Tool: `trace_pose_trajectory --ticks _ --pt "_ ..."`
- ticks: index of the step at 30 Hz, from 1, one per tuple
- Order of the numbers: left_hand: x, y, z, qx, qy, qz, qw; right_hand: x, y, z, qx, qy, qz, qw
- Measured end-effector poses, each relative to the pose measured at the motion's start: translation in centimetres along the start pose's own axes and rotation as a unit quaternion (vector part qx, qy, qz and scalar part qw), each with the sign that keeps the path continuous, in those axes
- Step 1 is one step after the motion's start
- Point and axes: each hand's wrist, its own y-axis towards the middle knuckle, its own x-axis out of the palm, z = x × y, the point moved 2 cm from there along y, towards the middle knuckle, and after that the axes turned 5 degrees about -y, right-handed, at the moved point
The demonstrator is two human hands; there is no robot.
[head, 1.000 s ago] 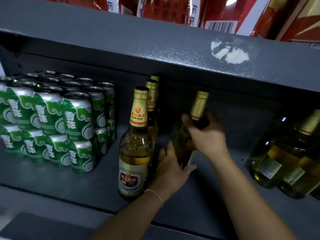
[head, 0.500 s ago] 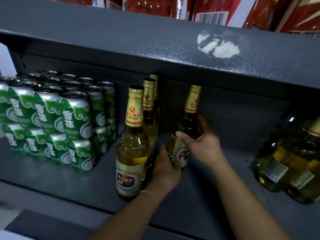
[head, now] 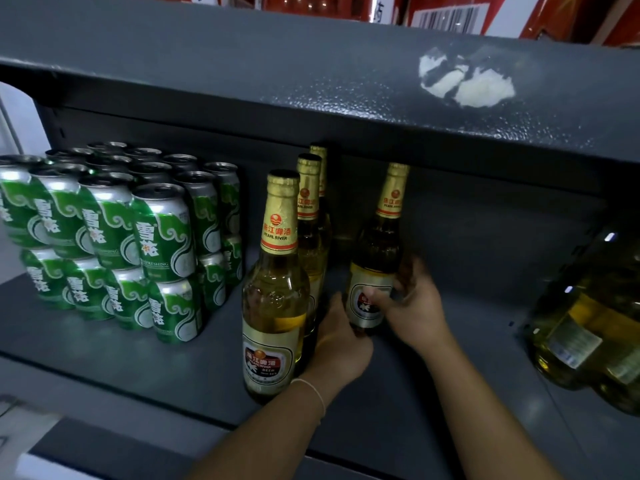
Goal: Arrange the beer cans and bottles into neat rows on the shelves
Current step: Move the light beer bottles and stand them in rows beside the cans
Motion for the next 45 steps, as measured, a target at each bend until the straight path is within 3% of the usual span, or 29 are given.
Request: trace_pose_trajectory --ticks 7,20,32,38,45 --pt "0.2 0.5 0.0 -0.02 -0.018 -0.003 1.0 1.3 0.3 0.8 0.008 -0.053 0.03 0.998" --pt "0.2 0.7 0.1 -0.055 0.025 -0.044 0.997 1.6 0.6 2.1 0.026 -0.046 0.025 0.998" --pt "0.5 0.4 0.0 -0.052 0.037 -0.047 0.997 1.7 0.3 1.7 0.028 -0.068 0.049 0.996" --pt "0.4 0.0 0.6 -0.03 0.04 -0.028 0.998 1.2 0.2 1.0 0.032 -0.089 0.024 0.995" --pt "0.6 -1.8 3.7 0.04 0.147 -0.051 0.987 -6.2 -2.1 -2.1 0.0 -0.165 0.158 0.974"
